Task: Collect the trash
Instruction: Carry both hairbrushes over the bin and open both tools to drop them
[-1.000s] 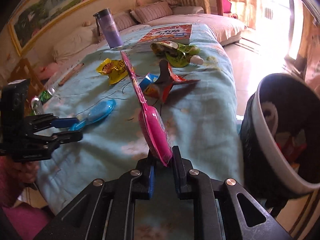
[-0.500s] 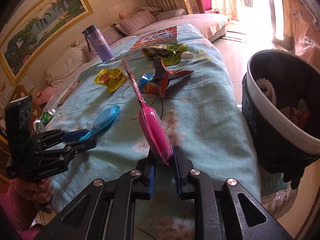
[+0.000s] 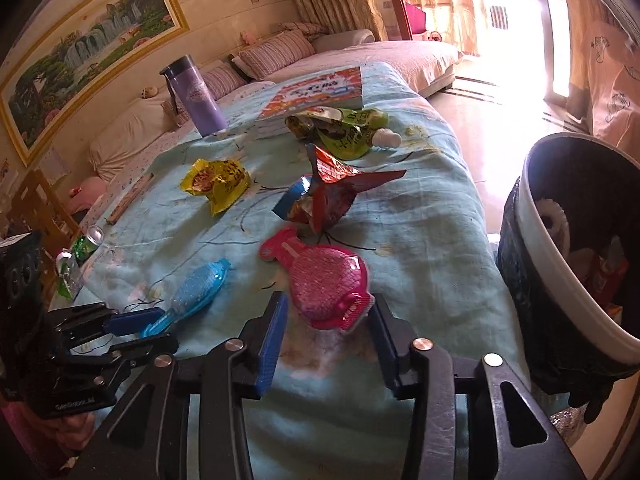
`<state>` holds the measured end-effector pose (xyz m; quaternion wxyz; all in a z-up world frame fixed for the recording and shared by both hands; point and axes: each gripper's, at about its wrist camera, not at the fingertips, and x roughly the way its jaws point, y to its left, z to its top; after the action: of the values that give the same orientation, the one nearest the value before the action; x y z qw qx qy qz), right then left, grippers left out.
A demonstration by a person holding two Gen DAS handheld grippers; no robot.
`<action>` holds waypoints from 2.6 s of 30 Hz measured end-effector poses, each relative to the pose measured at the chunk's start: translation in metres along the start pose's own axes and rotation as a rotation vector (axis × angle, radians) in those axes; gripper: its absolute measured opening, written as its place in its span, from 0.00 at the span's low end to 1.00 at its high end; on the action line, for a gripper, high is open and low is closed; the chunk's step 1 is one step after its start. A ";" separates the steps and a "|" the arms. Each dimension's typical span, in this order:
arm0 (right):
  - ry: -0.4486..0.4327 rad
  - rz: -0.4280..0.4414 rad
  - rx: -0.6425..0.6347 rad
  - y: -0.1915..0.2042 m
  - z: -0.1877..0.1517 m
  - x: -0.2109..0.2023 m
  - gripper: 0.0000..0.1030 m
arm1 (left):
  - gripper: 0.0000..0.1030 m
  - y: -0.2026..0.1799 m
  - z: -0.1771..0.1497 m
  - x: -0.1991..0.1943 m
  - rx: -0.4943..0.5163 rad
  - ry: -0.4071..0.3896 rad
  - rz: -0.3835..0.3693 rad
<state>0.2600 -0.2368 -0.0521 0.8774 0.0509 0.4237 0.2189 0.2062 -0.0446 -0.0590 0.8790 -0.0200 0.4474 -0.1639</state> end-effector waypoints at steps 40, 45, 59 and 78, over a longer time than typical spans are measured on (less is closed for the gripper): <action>-0.300 -0.206 0.260 -0.111 -0.048 -0.161 0.13 | 0.33 -0.157 0.070 0.003 0.228 -0.098 -0.180; -0.299 -0.230 0.259 -0.124 -0.040 -0.162 0.13 | 0.33 -0.177 0.084 0.011 0.253 -0.098 -0.191; -0.263 -0.275 0.273 -0.163 -0.024 -0.155 0.13 | 0.33 -0.208 0.111 0.045 0.313 -0.071 -0.160; -0.176 -0.295 0.241 -0.184 0.001 -0.126 0.13 | 0.33 -0.219 0.139 0.087 0.314 -0.017 -0.141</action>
<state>0.2546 -0.4559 -0.0112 0.9211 0.1118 0.3717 0.0305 0.3049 -0.2942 -0.0036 0.8614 0.0847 0.4063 -0.2928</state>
